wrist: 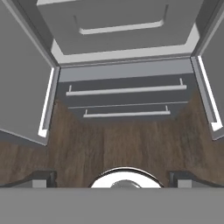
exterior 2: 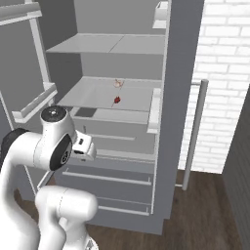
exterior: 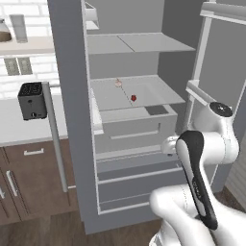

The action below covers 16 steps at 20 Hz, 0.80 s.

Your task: Take the strawberry from the fridge and place it on top of the pancake, located on the dining counter.

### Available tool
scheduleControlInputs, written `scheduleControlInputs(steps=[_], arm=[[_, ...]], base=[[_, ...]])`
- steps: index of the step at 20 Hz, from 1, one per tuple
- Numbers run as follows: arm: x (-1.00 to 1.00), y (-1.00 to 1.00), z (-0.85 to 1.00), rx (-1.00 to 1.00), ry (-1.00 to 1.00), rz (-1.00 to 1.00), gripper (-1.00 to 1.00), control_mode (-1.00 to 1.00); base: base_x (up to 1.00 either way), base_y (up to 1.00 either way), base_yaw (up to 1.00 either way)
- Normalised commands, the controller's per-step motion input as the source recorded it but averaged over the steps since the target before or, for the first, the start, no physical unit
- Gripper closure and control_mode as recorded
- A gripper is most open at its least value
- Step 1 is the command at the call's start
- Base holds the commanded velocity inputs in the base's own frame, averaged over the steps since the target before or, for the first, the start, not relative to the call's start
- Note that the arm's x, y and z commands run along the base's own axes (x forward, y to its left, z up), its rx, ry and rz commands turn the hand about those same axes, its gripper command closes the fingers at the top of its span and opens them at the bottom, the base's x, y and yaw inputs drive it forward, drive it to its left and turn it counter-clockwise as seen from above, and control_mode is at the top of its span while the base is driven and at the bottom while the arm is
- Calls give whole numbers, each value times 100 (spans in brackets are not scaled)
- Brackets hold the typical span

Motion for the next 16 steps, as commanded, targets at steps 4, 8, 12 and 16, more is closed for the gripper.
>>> scheduleControlInputs(steps=[4, 8, 12, 16], arm=[[-19, 0, 1, -8, 0, -1, -100, -100], [-11, 0, 1, -14, 0, -1, -100, -100], [0, 0, -2, -11, 1, 0, -100, -100], [0, 0, -21, 1, 2, 0, -100, -100]], base=[[0, 0, 0], [0, 0, 0], [0, 0, 0], [0, 0, 0]])
